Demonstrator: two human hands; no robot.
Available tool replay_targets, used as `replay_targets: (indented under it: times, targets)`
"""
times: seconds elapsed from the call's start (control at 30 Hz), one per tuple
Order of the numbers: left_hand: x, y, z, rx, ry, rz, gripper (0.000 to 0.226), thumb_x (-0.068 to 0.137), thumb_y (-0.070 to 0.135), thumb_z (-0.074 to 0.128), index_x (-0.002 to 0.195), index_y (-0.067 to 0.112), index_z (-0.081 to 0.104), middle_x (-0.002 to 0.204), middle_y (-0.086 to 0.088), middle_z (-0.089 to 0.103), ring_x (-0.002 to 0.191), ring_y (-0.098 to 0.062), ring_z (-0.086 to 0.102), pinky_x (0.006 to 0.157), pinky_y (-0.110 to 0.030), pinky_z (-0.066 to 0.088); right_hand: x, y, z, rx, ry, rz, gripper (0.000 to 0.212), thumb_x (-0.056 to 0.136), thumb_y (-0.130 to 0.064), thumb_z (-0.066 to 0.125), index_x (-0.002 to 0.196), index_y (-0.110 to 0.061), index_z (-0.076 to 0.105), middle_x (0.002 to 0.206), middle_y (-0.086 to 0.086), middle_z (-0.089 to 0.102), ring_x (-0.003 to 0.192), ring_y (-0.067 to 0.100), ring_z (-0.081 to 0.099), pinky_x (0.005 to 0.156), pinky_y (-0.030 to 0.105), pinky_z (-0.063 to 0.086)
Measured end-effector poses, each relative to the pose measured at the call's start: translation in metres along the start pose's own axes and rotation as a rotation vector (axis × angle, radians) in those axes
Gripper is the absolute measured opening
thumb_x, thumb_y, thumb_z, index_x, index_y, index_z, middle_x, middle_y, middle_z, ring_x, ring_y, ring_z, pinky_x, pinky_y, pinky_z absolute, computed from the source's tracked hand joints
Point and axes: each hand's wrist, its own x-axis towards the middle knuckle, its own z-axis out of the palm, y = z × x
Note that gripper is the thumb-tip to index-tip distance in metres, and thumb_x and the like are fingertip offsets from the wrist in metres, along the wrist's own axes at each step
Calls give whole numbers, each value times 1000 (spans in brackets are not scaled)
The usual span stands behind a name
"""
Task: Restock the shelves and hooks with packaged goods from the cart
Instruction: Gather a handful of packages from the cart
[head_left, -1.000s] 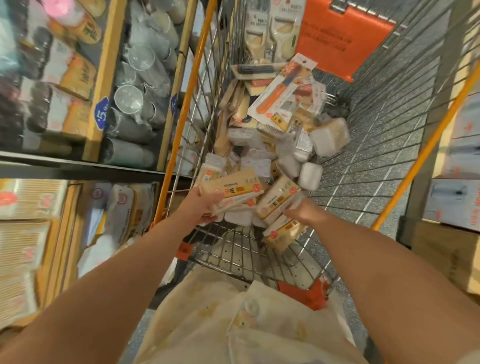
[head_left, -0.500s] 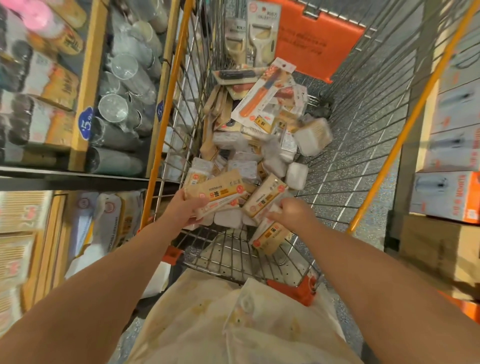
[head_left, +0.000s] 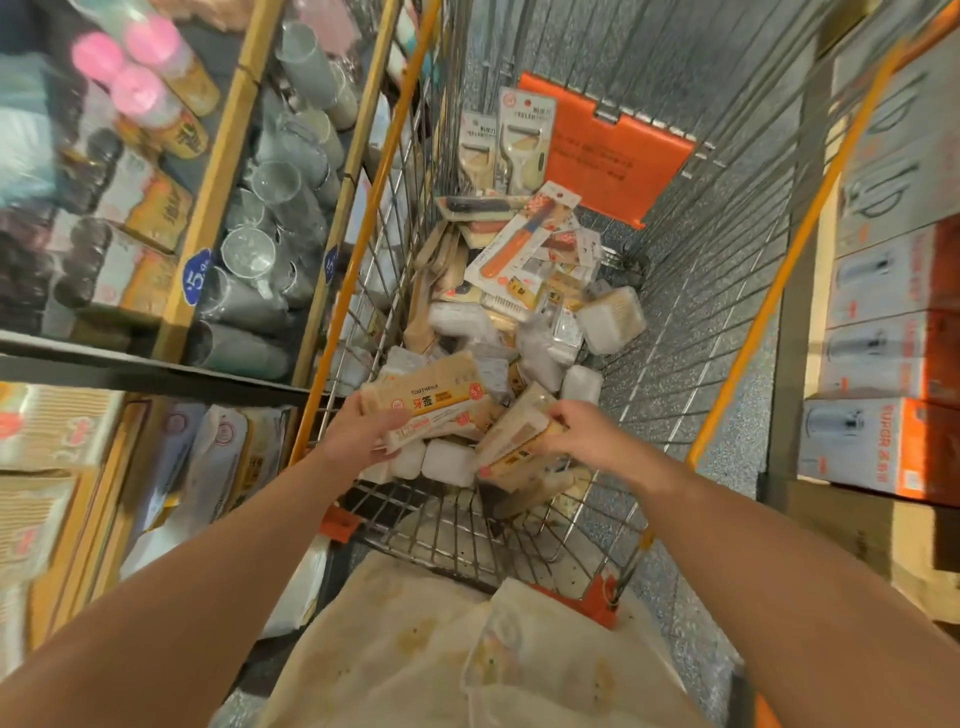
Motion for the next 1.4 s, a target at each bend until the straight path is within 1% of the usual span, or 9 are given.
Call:
replay_targets:
  times: [0.37, 0.57, 0.67, 0.83, 1.03, 1.13, 1.23, 1.3, 1.4]
  targets:
    - [-50, 56, 35, 108, -319, 168, 39, 84, 18, 73, 115, 26, 51, 113, -5, 67, 97, -22, 68, 76, -36, 57, -68, -99, -101, 162, 9, -173, 11, 90, -19, 68, 97, -22, 60, 96, -8, 64, 92, 10, 64, 83, 24, 54]
    - [-88, 60, 55, -28, -422, 270, 43, 84, 26, 73, 121, 23, 52, 99, 2, 74, 88, -18, 68, 72, -34, 51, -88, -132, -105, 167, 293, -398, 11, 85, -29, 75, 91, -28, 66, 93, -10, 60, 83, 2, 60, 76, 20, 49]
    - [-110, 50, 66, -109, -408, 288, 37, 89, 23, 67, 122, 24, 51, 104, 0, 71, 86, -17, 70, 66, -29, 55, -106, -145, -106, 5, 296, -511, 18, 84, -34, 76, 98, -23, 70, 84, -2, 52, 58, -3, 49, 51, 13, 35]
    - [-152, 20, 95, -188, -406, 388, 58, 66, 35, 75, 117, 20, 53, 89, -1, 69, 73, -18, 60, 58, -29, 43, -146, -165, -103, -361, 139, -547, 44, 85, -49, 69, 119, -22, 64, 108, 2, 63, 98, 20, 60, 81, 32, 48]
    - [-194, -23, 124, -395, -283, 490, 52, 68, 40, 67, 117, 25, 55, 102, -2, 63, 76, -15, 61, 55, -25, 50, -211, -175, -98, -738, 45, -622, 61, 94, -57, 49, 145, -25, 41, 139, -1, 50, 120, 18, 51, 90, 27, 38]
    - [-213, -38, 131, -485, -208, 497, 70, 68, 45, 74, 128, 14, 54, 107, -7, 58, 76, -17, 59, 50, -24, 49, -243, -172, -108, -601, 104, -659, 64, 93, -63, 45, 145, -27, 41, 142, -2, 47, 120, 17, 51, 94, 31, 40]
    - [-233, -54, 131, -592, -163, 524, 44, 76, 33, 73, 113, 15, 56, 86, -1, 63, 61, -12, 62, 43, -21, 44, -250, -159, -117, -574, 138, -639, 71, 90, -67, 46, 144, -21, 43, 141, -2, 48, 125, 19, 49, 97, 32, 39]
    - [-244, -63, 126, -679, -125, 535, 19, 86, 28, 66, 100, 18, 58, 68, 3, 65, 50, -8, 61, 41, -20, 44, -249, -147, -113, -540, 106, -588, 73, 83, -72, 54, 137, -23, 50, 124, -4, 56, 108, 16, 57, 87, 32, 45]
    - [-264, -75, 107, -714, -43, 569, 40, 72, 39, 67, 105, 17, 58, 71, 4, 64, 54, -7, 59, 48, -20, 39, -244, -139, -94, -282, -75, -469, 51, 82, -56, 68, 116, -19, 58, 104, 0, 61, 81, 15, 60, 69, 30, 50]
